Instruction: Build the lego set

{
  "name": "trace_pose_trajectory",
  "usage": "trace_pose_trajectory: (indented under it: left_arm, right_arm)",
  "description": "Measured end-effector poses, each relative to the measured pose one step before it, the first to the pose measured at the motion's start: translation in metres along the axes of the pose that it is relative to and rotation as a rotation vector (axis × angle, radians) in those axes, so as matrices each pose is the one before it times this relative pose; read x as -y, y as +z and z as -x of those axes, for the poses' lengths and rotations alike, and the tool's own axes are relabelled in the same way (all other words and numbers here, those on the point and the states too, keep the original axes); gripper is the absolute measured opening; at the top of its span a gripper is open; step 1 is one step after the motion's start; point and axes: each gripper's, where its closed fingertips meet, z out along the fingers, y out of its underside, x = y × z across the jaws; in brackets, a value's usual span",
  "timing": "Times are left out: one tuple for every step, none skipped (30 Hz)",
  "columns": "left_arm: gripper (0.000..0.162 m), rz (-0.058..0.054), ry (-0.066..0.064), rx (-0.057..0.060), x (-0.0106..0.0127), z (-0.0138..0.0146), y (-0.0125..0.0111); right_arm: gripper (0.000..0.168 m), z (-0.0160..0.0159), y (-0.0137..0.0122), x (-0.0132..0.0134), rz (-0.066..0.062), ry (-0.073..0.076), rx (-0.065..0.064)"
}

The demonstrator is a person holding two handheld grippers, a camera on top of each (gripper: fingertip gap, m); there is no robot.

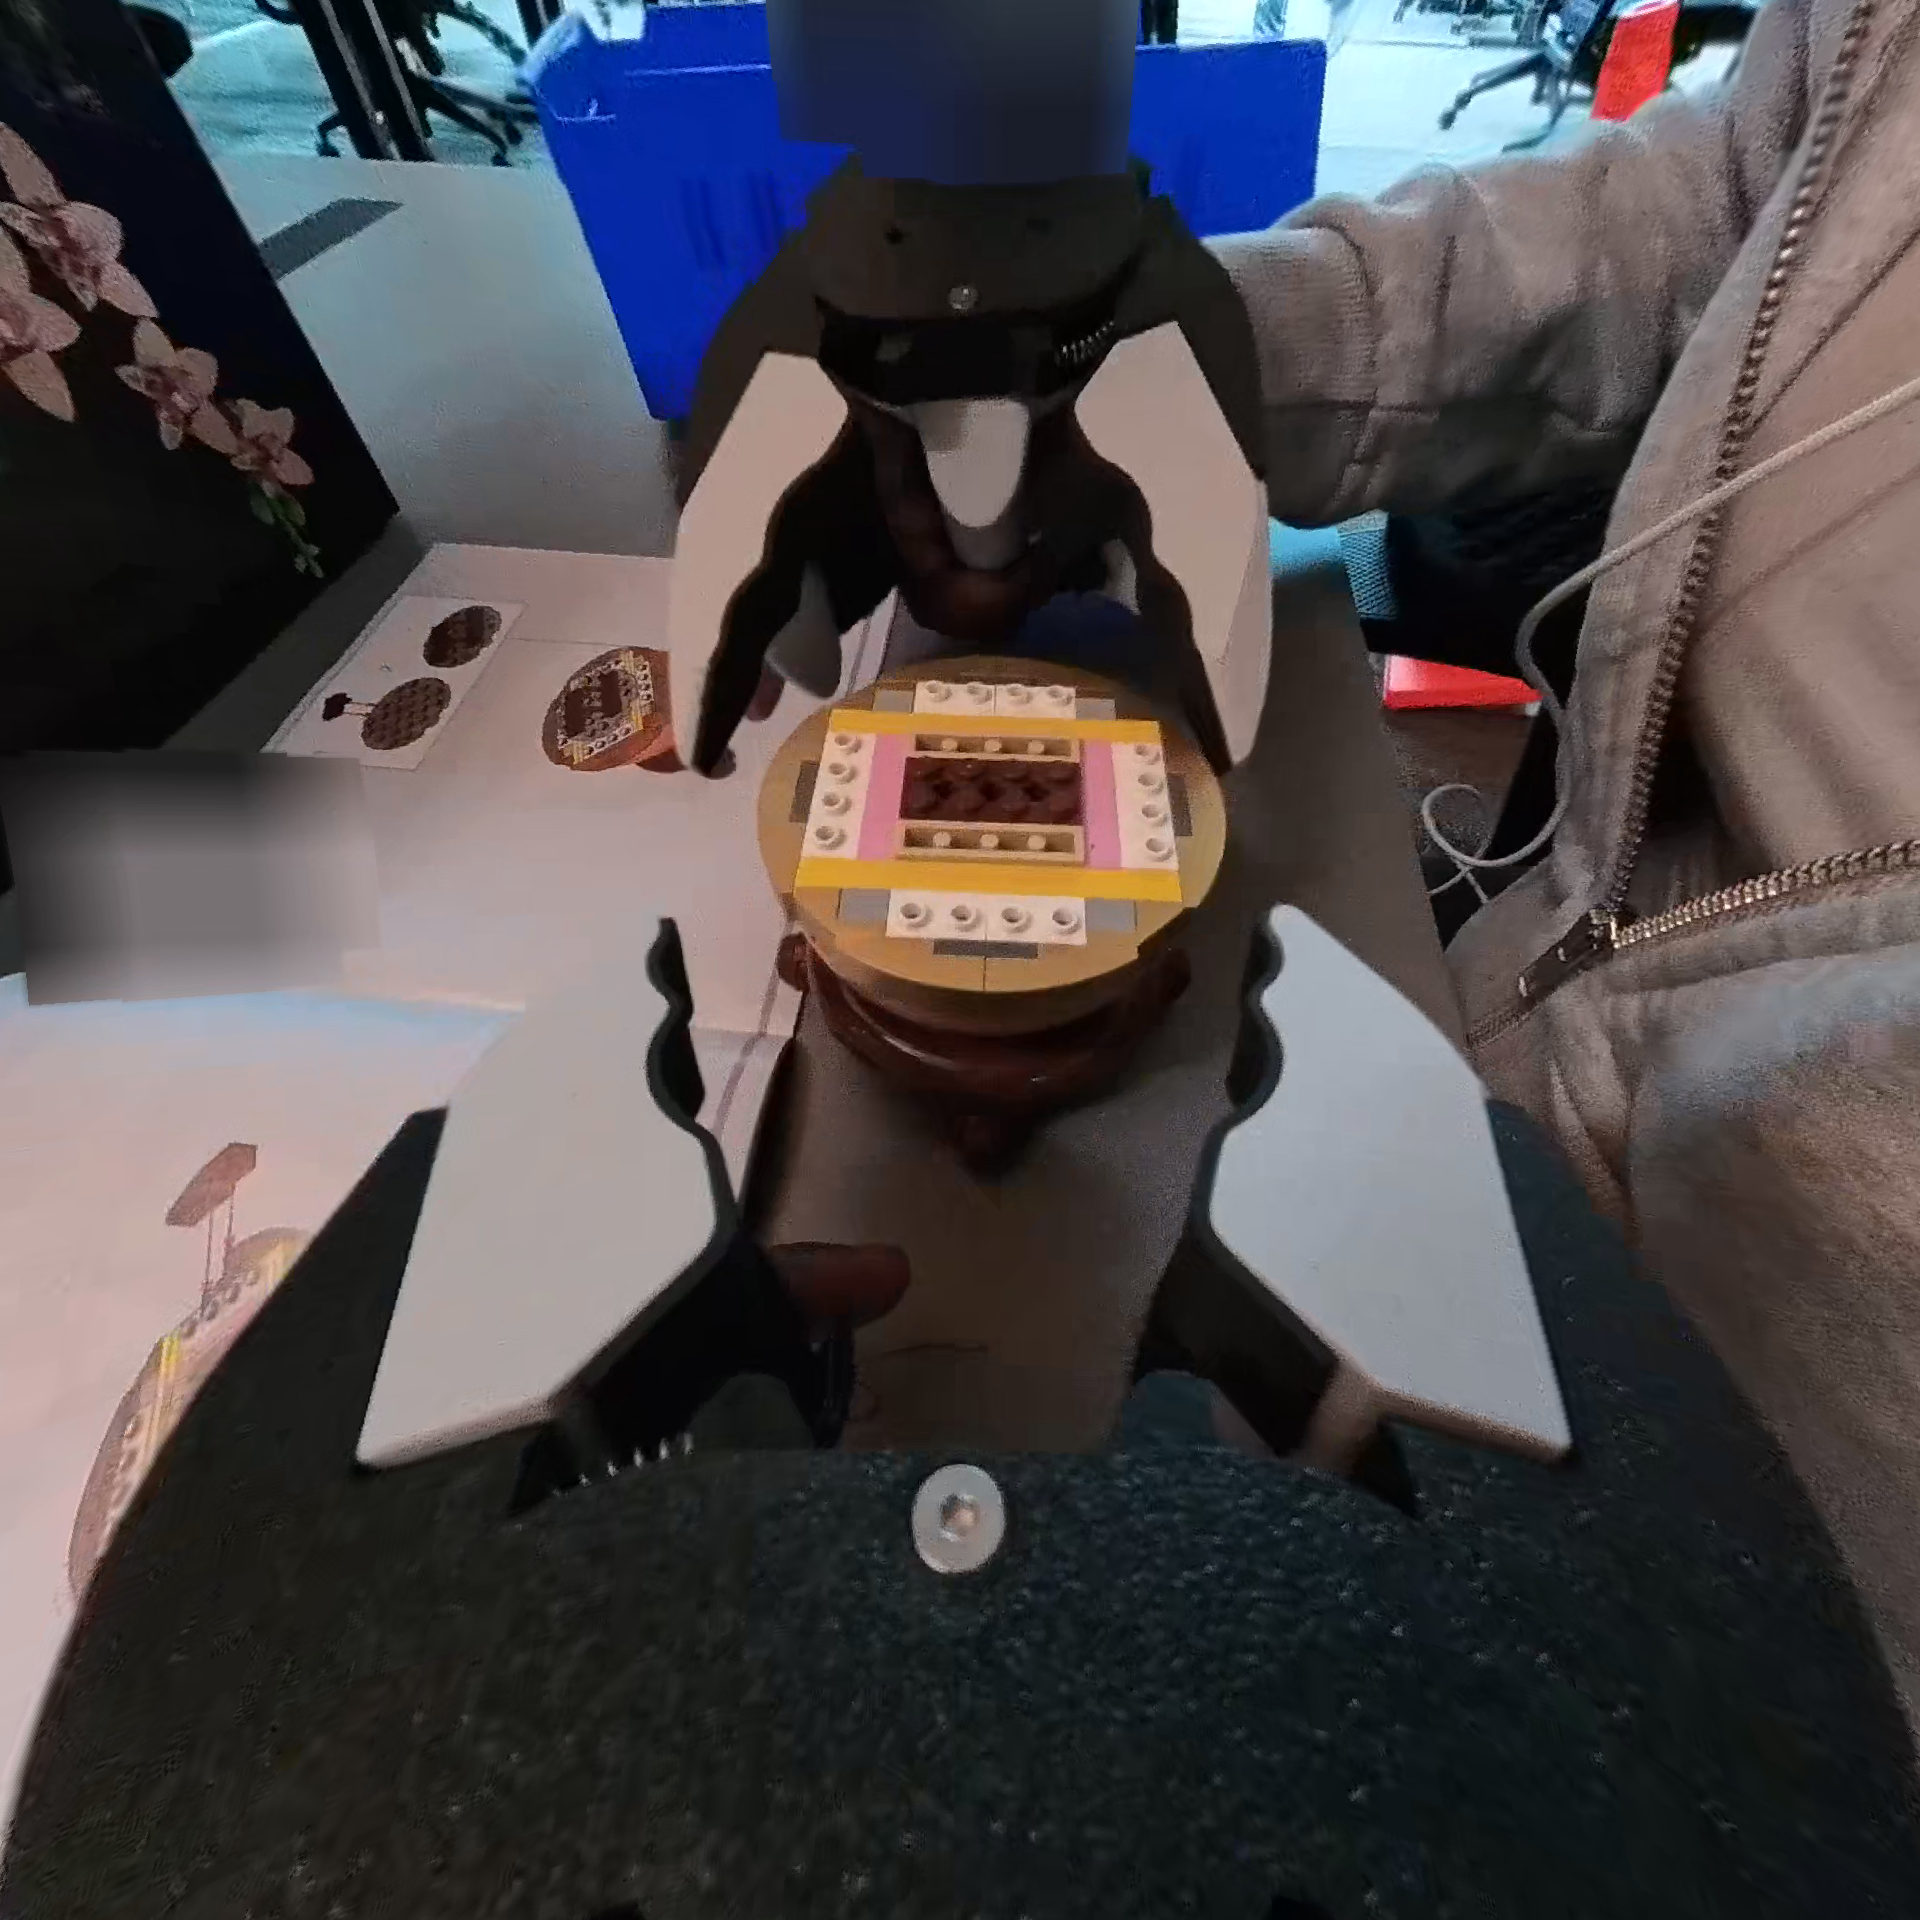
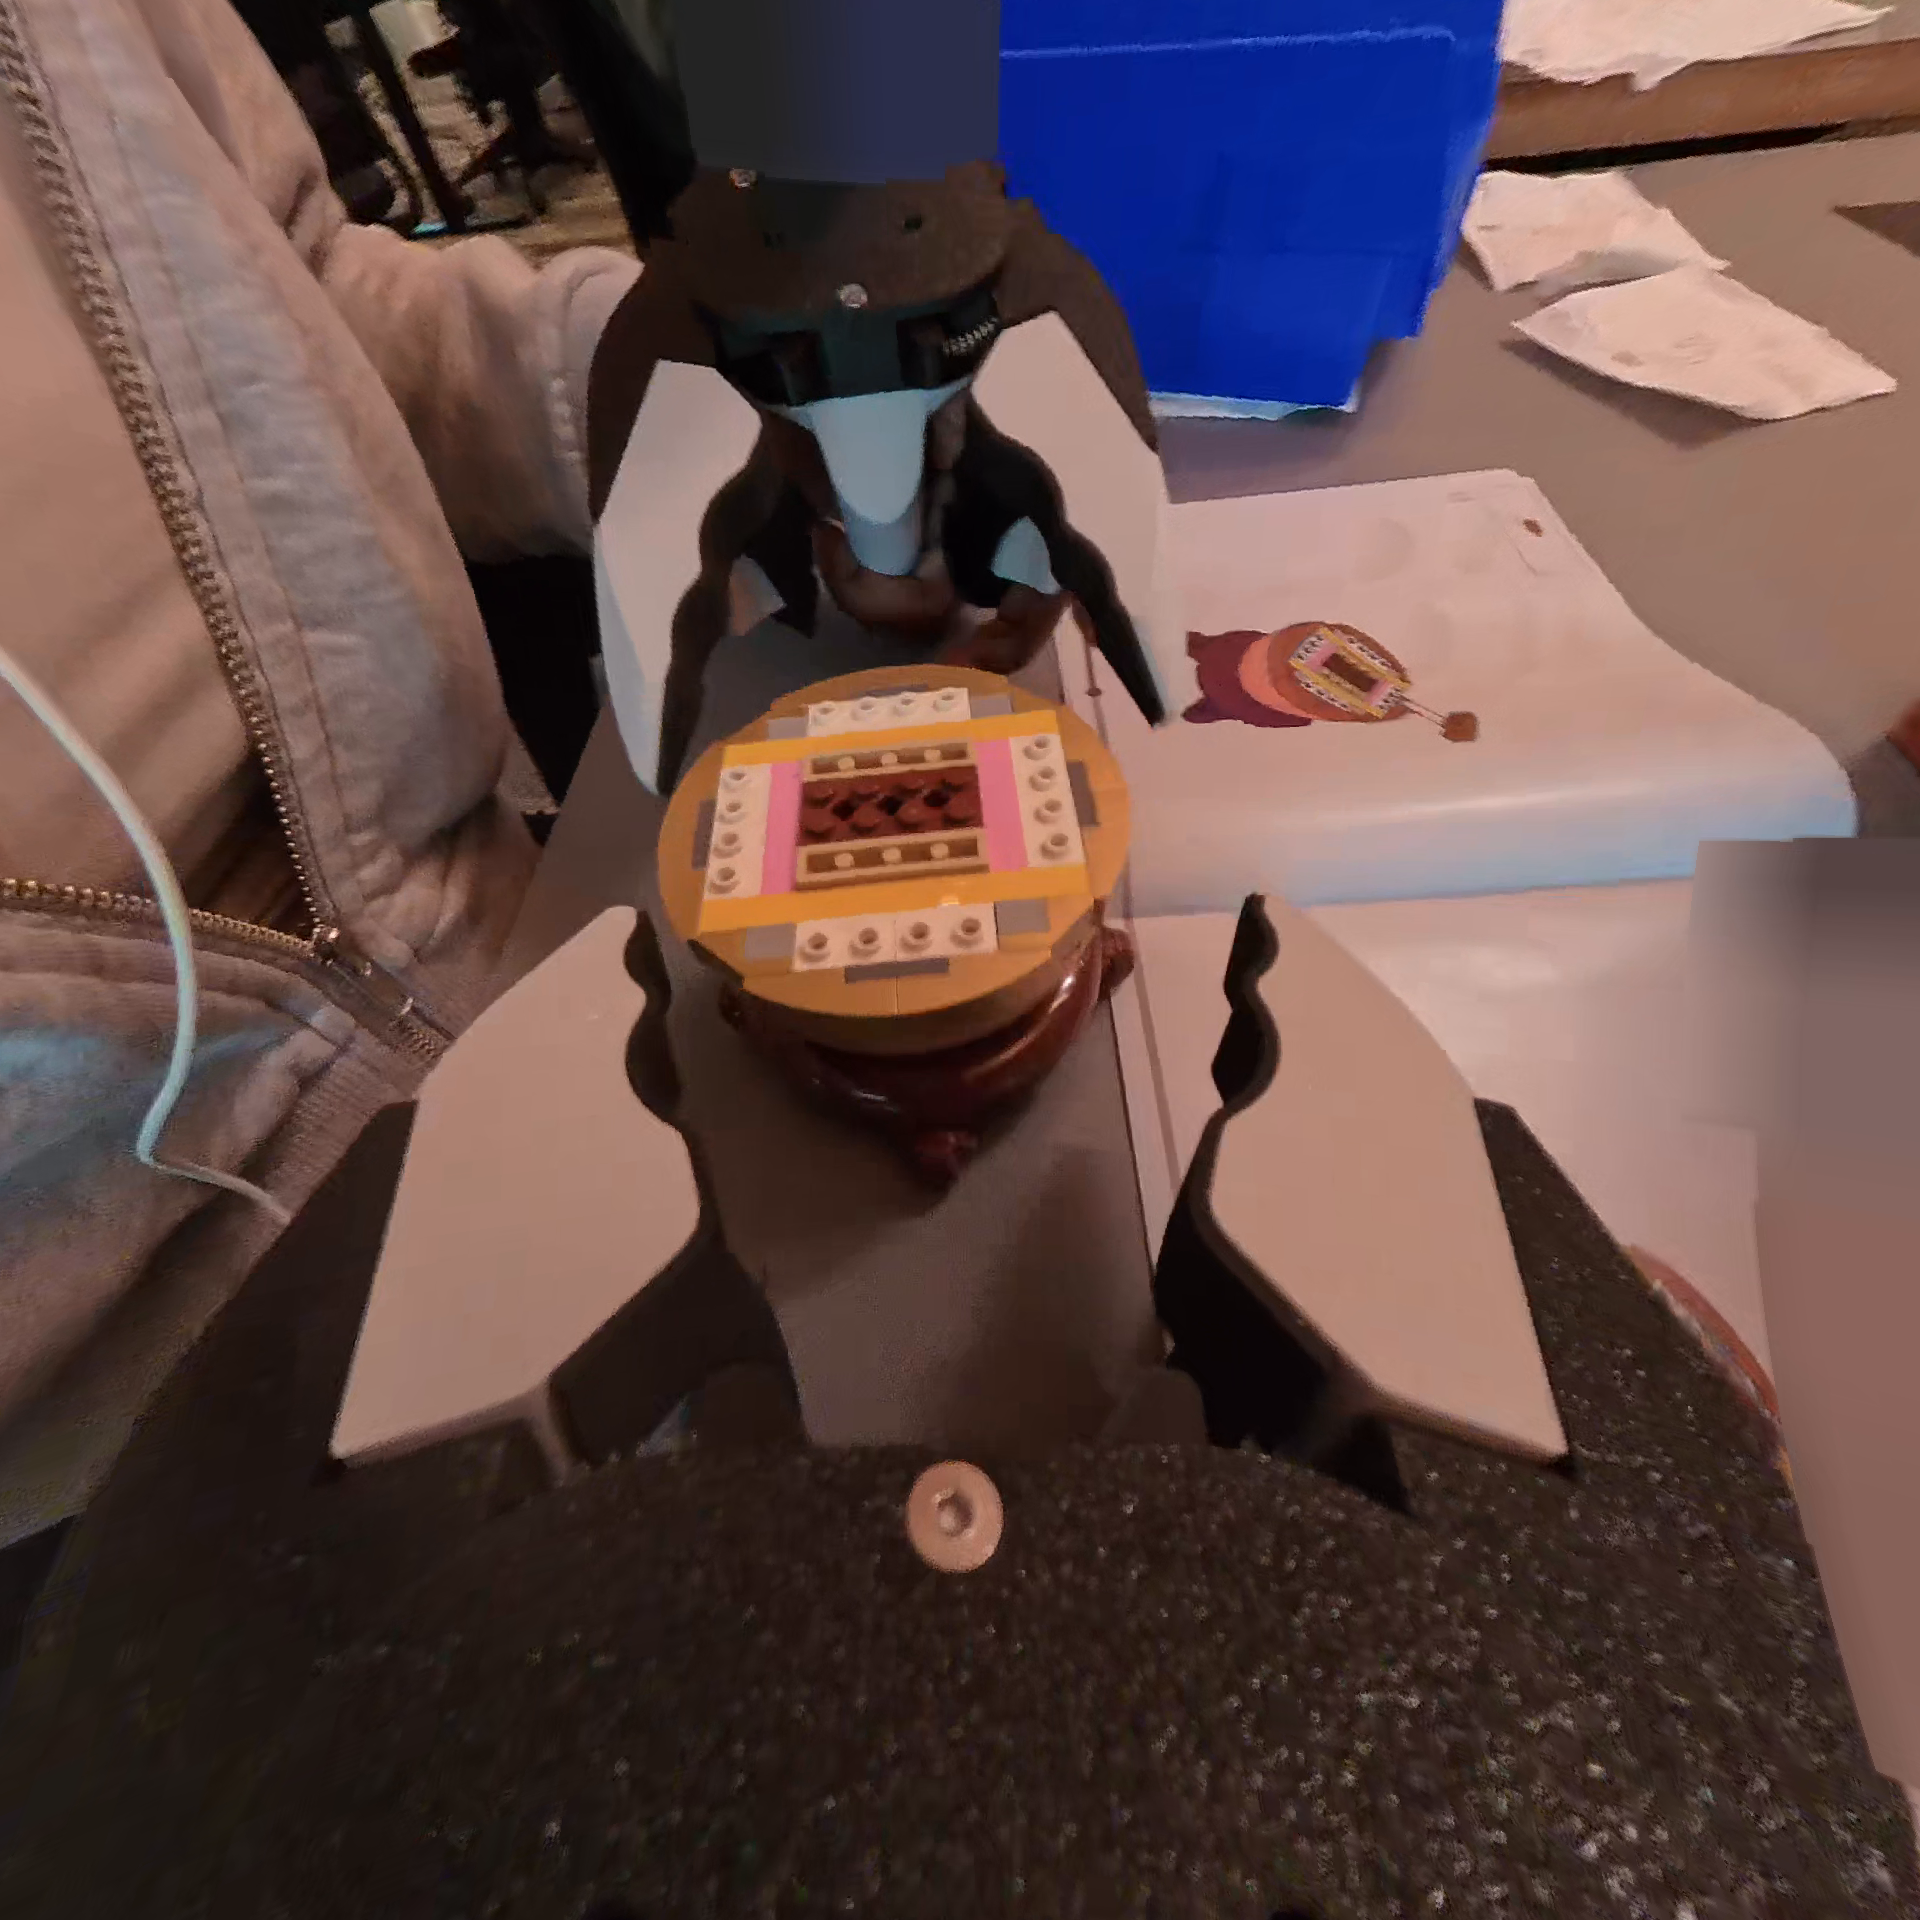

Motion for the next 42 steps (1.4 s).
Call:
trace_pose_trajectory:
  left_arm:
    - [0.099, -0.0196, -0.0007, 0.0062, 0.00074, -0.00060, -0.00328]
    - [0.096, -0.0132, 0.0053, 0.0016, 0.00129, -0.00184, -0.00147]
    - [0.092, -0.0018, 0.0079, -0.0023, 0.00061, -0.00179, 0.00061]
    - [0.084, 0.0115, 0.0079, -0.0010, -0.00100, -0.00109, 0.00224]
    - [0.077, 0.0249, 0.0063, 0.0025, -0.00264, -0.00051, 0.00273]
    - [0.076, 0.0177, 0.0105, 0.0036, -0.00184, -0.00016, 0.00107]
    - [0.076, -0.0005, 0.0130, 0.0132, -0.00031, 0.00154, -0.00221]
    - [0.076, -0.0036, 0.0012, 0.0072, -0.00038, 0.00119, -0.00398]
    - [0.076, -0.0074, -0.0126, 0.0022, 0.00066, 0.00043, -0.00543]
    - [0.076, -0.0140, -0.0139, 0.0022, 0.00237, 0.00088, -0.00719]
    - [0.076, -0.0171, -0.0067, 0.0060, 0.00371, 0.00213, -0.00871]
    - [0.076, -0.0125, 0.0058, 0.0100, 0.00321, 0.00375, -0.00950]
    - [0.076, -0.0005, 0.0122, 0.0102, 0.00088, 0.00474, -0.00948]
    - [0.076, 0.0161, 0.0120, 0.0076, -0.00254, 0.00530, -0.00874]
    - [0.076, 0.0289, 0.0099, 0.0070, -0.00537, 0.00550, -0.00778]
    - [0.076, 0.0359, 0.0089, 0.0063, -0.00711, 0.00483, -0.00675]
    - [0.076, 0.0386, 0.0086, 0.0054, -0.00748, 0.00351, -0.00576]
    - [0.076, 0.0334, 0.0111, 0.0086, -0.00695, 0.00278, -0.00486]
    - [0.076, 0.0247, 0.0135, 0.0105, -0.00627, 0.00235, -0.00411]
    - [0.076, 0.0186, 0.0125, 0.0101, -0.00595, 0.00225, -0.00346]
    - [0.076, 0.0145, 0.0082, 0.0092, -0.00544, 0.00230, -0.00290]
    - [0.076, 0.0112, -0.0011, 0.0040, -0.00435, 0.00205, -0.00271]
    - [0.076, 0.0058, -0.0087, 0.0010, -0.00291, 0.00217, -0.00267]
    - [0.076, -0.0020, -0.0092, 0.0005, -0.00180, 0.00233, -0.00228]
    - [0.075, -0.0059, -0.0070, 0.0003, -0.00152, 0.00220, -0.00136]
    - [0.075, -0.0084, -0.0089, 0.0001, -0.00148, 0.00219, -0.00053]
    - [0.074, -0.0156, -0.0129, -0.0025, -0.00045, 0.00150, -0.00019]
    - [0.074, -0.0146, -0.0153, -0.0047, -0.00018, 0.00068, 0.00018]
    - [0.072, -0.0103, -0.0143, -0.0032, 0.00011, 0.00021, 0.00029]
    - [0.071, -0.0063, -0.0107, 0.0014, 0.00011, 0.00018, 0.00052]
    - [0.071, -0.0027, -0.0086, 0.0039, 0.00017, 0.00007, 0.00052]
    - [0.071, 0.0029, -0.0078, 0.0083, -0.00022, 0.00041, 0.00005]
    - [0.074, 0.0126, -0.0109, 0.0206, -0.00113, 0.00198, -0.00063]
    - [0.080, 0.0210, -0.0152, 0.0257, -0.00181, 0.00255, -0.00172]
    - [0.087, 0.0184, -0.0175, 0.0150, -0.00098, 0.00064, -0.00289]
    - [0.092, 0.0105, -0.0188, 0.0131, 0.00022, 0.00020, -0.00391]
    - [0.095, 0.0088, -0.0197, 0.0299, 0.00089, 0.00220, -0.00455]
    - [0.099, 0.0096, -0.0214, 0.0471, 0.00128, 0.00430, -0.00496]
    - [0.105, 0.0123, -0.0271, 0.0647, 0.00084, 0.00699, -0.00523]
    - [0.109, 0.0187, -0.0334, 0.0783, -0.00023, 0.00928, -0.00523]
    - [0.113, 0.0222, -0.0364, 0.0768, -0.00090, 0.00918, -0.00477]
    - [0.117, 0.0174, -0.0290, 0.0530, -0.00089, 0.00528, -0.00415]
  right_arm:
    - [0.100, 0.00078, -0.00087, -0.00078, -0.0125, -0.0043, -0.0180]
    - [0.098, 0.00154, 0.00115, -0.00096, -0.0008, -0.0080, -0.0126]
    - [0.093, 0.00192, 0.00283, -0.00124, 0.0153, -0.0133, -0.0062]
    - [0.086, 0.00309, 0.00388, -0.00032, 0.0157, -0.0184, 0.0061]
    - [0.084, 0.00165, 0.00394, 0.00080, 0.0108, -0.0188, 0.0013]
    - [0.084, -0.00068, 0.00230, 0.00195, 0.0012, -0.0133, -0.0103]
    - [0.084, -0.00125, 0.00196, 0.00310, -0.0082, -0.0091, -0.0106]
    - [0.084, 0.00007, 0.00293, 0.00565, -0.0189, 0.0019, -0.0020]
    - [0.084, 0.00035, 0.00332, 0.00746, -0.0198, 0.0096, 0.0086]
    - [0.084, -0.00025, 0.00404, 0.00806, -0.0122, 0.0051, 0.0103]
    - [0.084, -0.00175, 0.00530, 0.00858, -0.0083, -0.0058, 0.0049]
    - [0.084, -0.00297, 0.00654, 0.00775, -0.0039, -0.0144, 0.0010]
    - [0.084, -0.00368, 0.00796, 0.00565, 0.0051, -0.0149, 0.0004]
    - [0.084, -0.00401, 0.00928, 0.00270, 0.0157, -0.0129, -0.0011]
    - [0.084, -0.00414, 0.00973, 0.00009, 0.0236, -0.0110, -0.0024]
    - [0.084, -0.00294, 0.00949, -0.00119, 0.0264, -0.0090, 0.0022]
    - [0.084, -0.00197, 0.00874, -0.00162, 0.0221, -0.0113, 0.0029]
    - [0.084, -0.00196, 0.00783, -0.00170, 0.0168, -0.0122, -0.0021]
    - [0.084, -0.00154, 0.00718, -0.00124, 0.0110, -0.0137, -0.0043]
    - [0.084, -0.00133, 0.00651, -0.00071, 0.0074, -0.0114, -0.0044]
    - [0.084, -0.00148, 0.00544, 0.00011, 0.0065, -0.0023, -0.0019]
    - [0.084, -0.00152, 0.00401, 0.00164, 0.0026, 0.0087, 0.0038]
    - [0.084, -0.00205, 0.00272, 0.00291, -0.0049, 0.0098, 0.0019]
    - [0.084, -0.00241, 0.00208, 0.00160, -0.0009, 0.0051, -0.0025]
    - [0.084, -0.00212, 0.00193, -0.00011, 0.0044, 0.0090, -0.0012]
    - [0.084, -0.00203, 0.00142, -0.00145, 0.0067, 0.0117, -0.0021]
    - [0.084, -0.00122, 0.00059, -0.00077, -0.0047, 0.0155, 0.0010]
    - [0.084, -0.00089, 0.00002, -0.00089, -0.0071, 0.0169, 0.0012]
    - [0.084, -0.00049, -0.00028, -0.00126, -0.0053, 0.0174, -0.0002]
    - [0.084, -0.00039, -0.00072, -0.00132, -0.0030, 0.0180, -0.0008]
    - [0.084, 0.00016, -0.00079, -0.00033, -0.0041, 0.0121, 0.0009]
    - [0.084, 0.00078, -0.00105, -0.00027, 0.0044, 0.0006, 0.0018]
    - [0.088, 0.00137, -0.00211, 0.00033, 0.0090, 0.0006, 0.0056]
    - [0.096, -0.00012, -0.00352, 0.00140, 0.0091, 0.0054, -0.0027]
    - [0.099, -0.00241, -0.00557, 0.00104, 0.0126, 0.0030, -0.0150]
    - [0.101, -0.00615, -0.00757, 0.00014, 0.0196, 0.0022, -0.0385]
    - [0.101, -0.00812, -0.00894, -0.00028, 0.0226, 0.0041, -0.0519]
    - [0.100, -0.01015, -0.00951, -0.00097, 0.0262, 0.0126, -0.0659]
    - [0.103, -0.01113, -0.00924, -0.00125, 0.0291, 0.0204, -0.0769]
    - [0.104, -0.01076, -0.00838, -0.00148, 0.0265, 0.0247, -0.0801]
    - [0.103, -0.00837, -0.00696, -0.00187, 0.0219, 0.0274, -0.0686]
    - [0.106, -0.00216, -0.00522, -0.00103, 0.0099, 0.0219, -0.0350]
